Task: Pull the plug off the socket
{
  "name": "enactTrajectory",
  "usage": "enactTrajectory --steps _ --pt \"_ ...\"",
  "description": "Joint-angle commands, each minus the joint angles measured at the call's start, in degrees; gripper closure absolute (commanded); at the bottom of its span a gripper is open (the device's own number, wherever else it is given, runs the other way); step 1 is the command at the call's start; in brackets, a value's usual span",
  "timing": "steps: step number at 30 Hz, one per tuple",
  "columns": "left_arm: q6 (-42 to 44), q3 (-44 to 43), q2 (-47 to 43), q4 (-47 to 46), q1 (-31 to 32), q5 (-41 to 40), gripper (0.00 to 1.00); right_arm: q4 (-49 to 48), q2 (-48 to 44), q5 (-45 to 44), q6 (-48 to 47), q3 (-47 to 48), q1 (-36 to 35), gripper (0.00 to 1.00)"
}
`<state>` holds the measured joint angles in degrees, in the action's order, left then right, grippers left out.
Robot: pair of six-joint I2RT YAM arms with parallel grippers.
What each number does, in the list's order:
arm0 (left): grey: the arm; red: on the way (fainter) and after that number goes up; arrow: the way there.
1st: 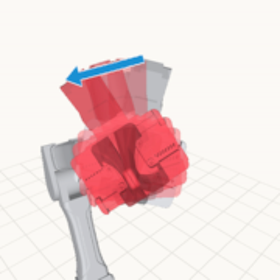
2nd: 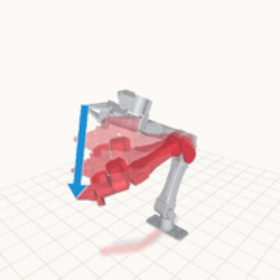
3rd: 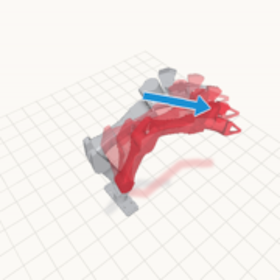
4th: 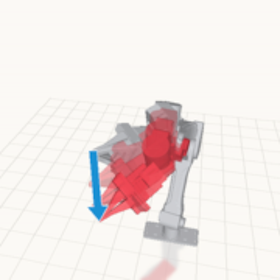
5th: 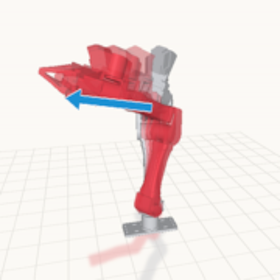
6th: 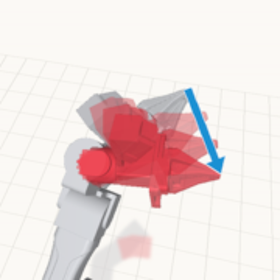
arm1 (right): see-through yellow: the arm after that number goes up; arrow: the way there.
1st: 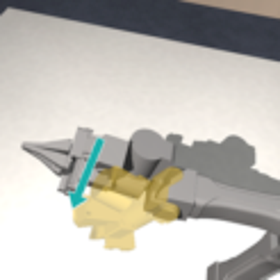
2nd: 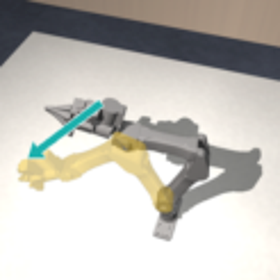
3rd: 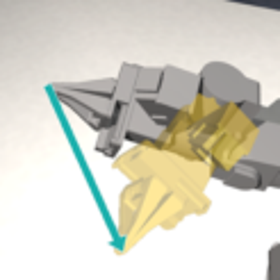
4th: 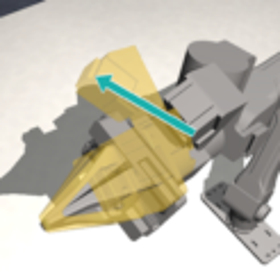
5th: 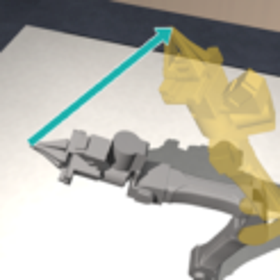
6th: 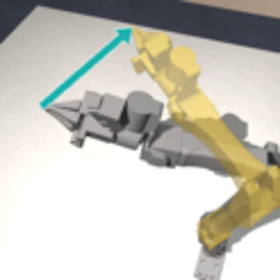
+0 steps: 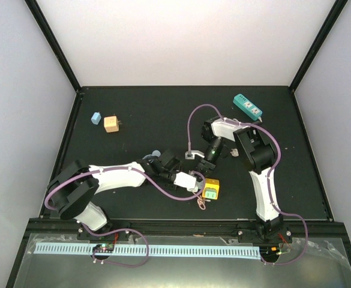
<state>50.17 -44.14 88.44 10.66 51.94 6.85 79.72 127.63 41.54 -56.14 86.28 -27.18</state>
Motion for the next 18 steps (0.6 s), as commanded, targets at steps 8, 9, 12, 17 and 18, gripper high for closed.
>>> enactTrajectory --steps 8,9,12,17,18 --pt "-0.1 -0.1 0.7 8.4 -5.1 3.5 0.72 -7.9 -0.2 -3.8 1.5 4.0 3.1 0.48" --pt "-0.1 -0.3 1.1 8.6 -5.4 3.7 0.72 -8.3 -0.3 -4.2 1.6 3.8 3.2 0.48" --pt "0.0 -1.5 2.8 9.9 -6.1 4.2 0.73 -9.2 -1.8 -4.5 1.9 3.5 3.5 0.44" --pt "0.8 -2.9 5.0 12.2 -8.3 5.3 0.73 -13.6 -7.9 -2.4 2.9 3.4 6.3 0.36" --pt "0.9 -3.4 5.4 13.0 -8.7 5.7 0.73 -14.9 -9.4 -1.5 3.4 3.2 7.2 0.34"
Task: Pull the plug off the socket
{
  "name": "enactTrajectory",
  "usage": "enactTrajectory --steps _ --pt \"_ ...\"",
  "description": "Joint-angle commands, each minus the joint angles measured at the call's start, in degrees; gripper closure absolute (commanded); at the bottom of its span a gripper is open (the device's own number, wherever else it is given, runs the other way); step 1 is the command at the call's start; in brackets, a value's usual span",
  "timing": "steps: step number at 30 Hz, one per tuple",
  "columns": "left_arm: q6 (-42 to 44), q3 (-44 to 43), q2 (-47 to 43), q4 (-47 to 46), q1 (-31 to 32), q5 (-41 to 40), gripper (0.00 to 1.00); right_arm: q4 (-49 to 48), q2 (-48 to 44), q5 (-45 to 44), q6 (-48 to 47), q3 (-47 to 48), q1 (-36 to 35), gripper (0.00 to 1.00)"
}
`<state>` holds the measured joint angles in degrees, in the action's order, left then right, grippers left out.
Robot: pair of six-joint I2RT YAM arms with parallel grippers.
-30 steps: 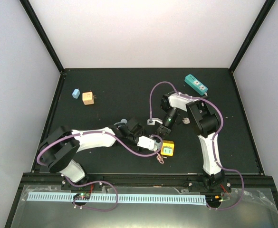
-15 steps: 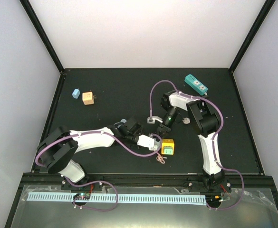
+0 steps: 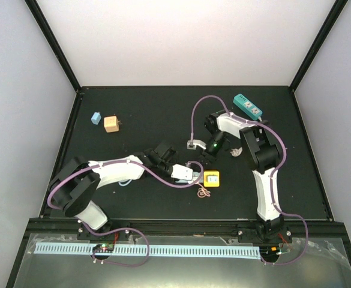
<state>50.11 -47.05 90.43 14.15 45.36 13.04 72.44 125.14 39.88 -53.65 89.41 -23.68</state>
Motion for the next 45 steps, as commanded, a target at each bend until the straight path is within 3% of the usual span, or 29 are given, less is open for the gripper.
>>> enactTrajectory --steps 1,7,13,19,25,36,45 --pt "1.1 -0.9 3.7 10.0 -2.5 -0.1 0.74 -9.1 -8.2 1.1 1.6 -0.3 4.7 0.32" --pt "1.1 -2.8 4.0 12.8 -4.9 1.8 0.74 -11.6 -16.0 6.6 -0.8 -3.2 11.4 0.21" --pt "1.5 -5.6 5.9 16.9 -7.8 4.0 0.74 -15.8 -29.3 11.0 -12.8 -18.4 19.3 0.11" --pt "1.1 -7.4 7.4 17.8 -8.7 5.5 0.74 -15.7 -37.1 7.7 -22.2 -29.6 19.7 0.09" --pt "-0.1 -8.5 5.1 19.6 -10.4 8.7 0.71 -23.8 -40.4 9.1 -21.3 -36.9 18.4 0.0" --pt "-5.5 -3.8 -10.8 17.6 -18.2 18.8 0.45 -31.4 -38.6 1.7 -17.6 -39.0 9.7 0.02" --pt "-8.4 1.8 -21.1 12.9 -20.4 21.7 0.36 -32.9 -35.6 -2.1 -15.5 -37.3 3.6 0.21"
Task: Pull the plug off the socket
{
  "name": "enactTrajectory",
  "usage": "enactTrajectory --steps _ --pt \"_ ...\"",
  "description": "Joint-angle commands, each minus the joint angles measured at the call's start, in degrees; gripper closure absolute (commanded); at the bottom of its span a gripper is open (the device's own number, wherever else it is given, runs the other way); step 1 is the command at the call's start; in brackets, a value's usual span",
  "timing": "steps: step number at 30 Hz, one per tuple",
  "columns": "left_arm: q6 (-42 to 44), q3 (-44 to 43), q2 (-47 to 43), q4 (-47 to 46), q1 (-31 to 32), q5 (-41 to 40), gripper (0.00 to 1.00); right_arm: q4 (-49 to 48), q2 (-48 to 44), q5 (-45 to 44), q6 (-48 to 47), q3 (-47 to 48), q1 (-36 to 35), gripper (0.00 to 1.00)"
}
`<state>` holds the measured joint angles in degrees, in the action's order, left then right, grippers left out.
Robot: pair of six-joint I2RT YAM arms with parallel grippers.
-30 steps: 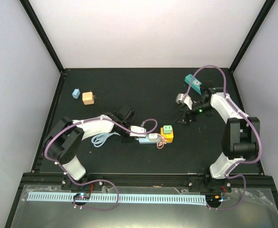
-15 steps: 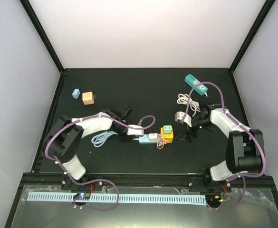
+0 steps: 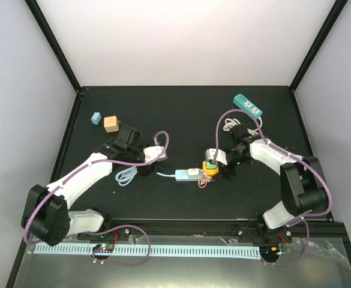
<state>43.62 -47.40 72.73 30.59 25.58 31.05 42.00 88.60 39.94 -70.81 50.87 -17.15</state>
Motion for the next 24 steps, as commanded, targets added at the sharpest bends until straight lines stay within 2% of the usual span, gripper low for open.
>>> enactTrajectory --steps 1,5,9,12,16,24 --pt "-2.2 2.7 -3.9 -4.0 -0.7 4.1 0.36 -2.7 1.3 -2.5 2.3 1.4 -3.7 0.24" --pt "-3.1 4.2 -4.8 -5.3 -0.7 5.6 0.35 -5.0 2.5 -3.1 5.8 2.4 -6.2 0.37" --pt "-1.9 7.1 -5.2 -9.1 -0.6 7.4 0.29 -6.0 4.4 -1.8 9.4 4.3 -7.9 0.46" --pt "-0.7 7.8 -4.4 -10.7 -0.6 7.8 0.26 -7.3 5.9 -2.0 11.4 5.7 -9.8 0.5" --pt "0.3 6.7 -1.6 -11.3 -0.3 7.7 0.24 -6.6 8.8 -7.4 13.0 7.9 -13.1 0.55" --pt "3.7 4.8 2.6 -9.8 1.6 4.2 0.23 -4.4 9.9 -9.9 16.9 11.5 -17.0 0.56"
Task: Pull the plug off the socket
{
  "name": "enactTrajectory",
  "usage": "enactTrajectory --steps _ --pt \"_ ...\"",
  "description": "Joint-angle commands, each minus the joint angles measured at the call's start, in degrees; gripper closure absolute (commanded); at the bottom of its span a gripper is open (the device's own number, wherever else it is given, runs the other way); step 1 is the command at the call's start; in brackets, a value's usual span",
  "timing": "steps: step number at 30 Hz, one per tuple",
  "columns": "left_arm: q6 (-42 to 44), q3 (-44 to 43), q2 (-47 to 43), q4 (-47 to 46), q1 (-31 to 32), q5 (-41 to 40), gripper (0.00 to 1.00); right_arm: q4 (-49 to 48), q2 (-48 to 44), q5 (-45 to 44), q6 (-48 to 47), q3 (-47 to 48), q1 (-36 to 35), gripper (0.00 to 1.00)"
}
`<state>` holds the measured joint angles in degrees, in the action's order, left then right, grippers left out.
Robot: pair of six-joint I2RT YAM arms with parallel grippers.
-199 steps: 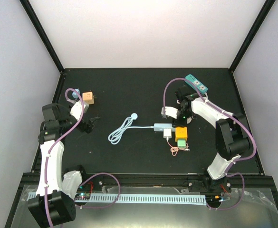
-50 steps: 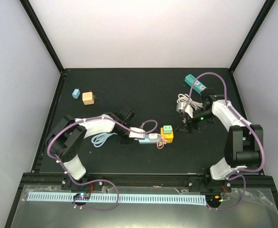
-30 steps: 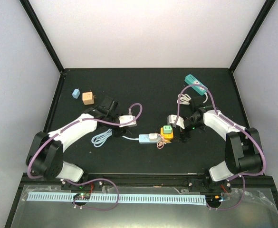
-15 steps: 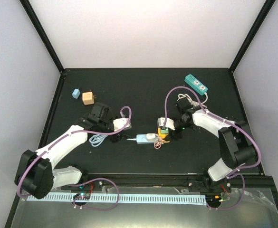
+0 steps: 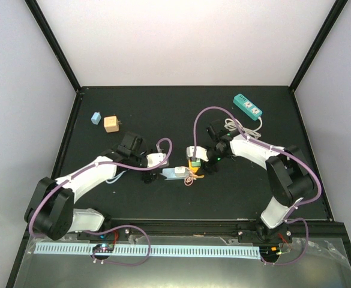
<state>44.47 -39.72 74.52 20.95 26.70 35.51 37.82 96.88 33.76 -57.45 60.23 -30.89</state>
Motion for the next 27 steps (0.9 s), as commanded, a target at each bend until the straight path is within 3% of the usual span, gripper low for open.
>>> enactTrajectory --steps 1,9,14,27 --pt "3.0 -3.2 0.8 0.6 0.4 -0.5 0.23 -0.1 1.6 -3.6 4.1 2.7 -4.0 0.56" --pt "6.5 -1.0 -0.8 5.1 -1.5 -4.8 0.23 -1.4 5.9 -4.6 9.7 8.0 -9.7 0.57" --pt "8.4 1.3 -4.3 6.6 -4.4 -2.8 0.24 -5.4 8.1 -1.1 14.9 9.4 -11.6 0.6" --pt "8.4 2.0 1.0 3.3 -4.8 -0.2 0.34 -13.2 8.5 -2.6 14.4 2.7 -12.5 0.71"
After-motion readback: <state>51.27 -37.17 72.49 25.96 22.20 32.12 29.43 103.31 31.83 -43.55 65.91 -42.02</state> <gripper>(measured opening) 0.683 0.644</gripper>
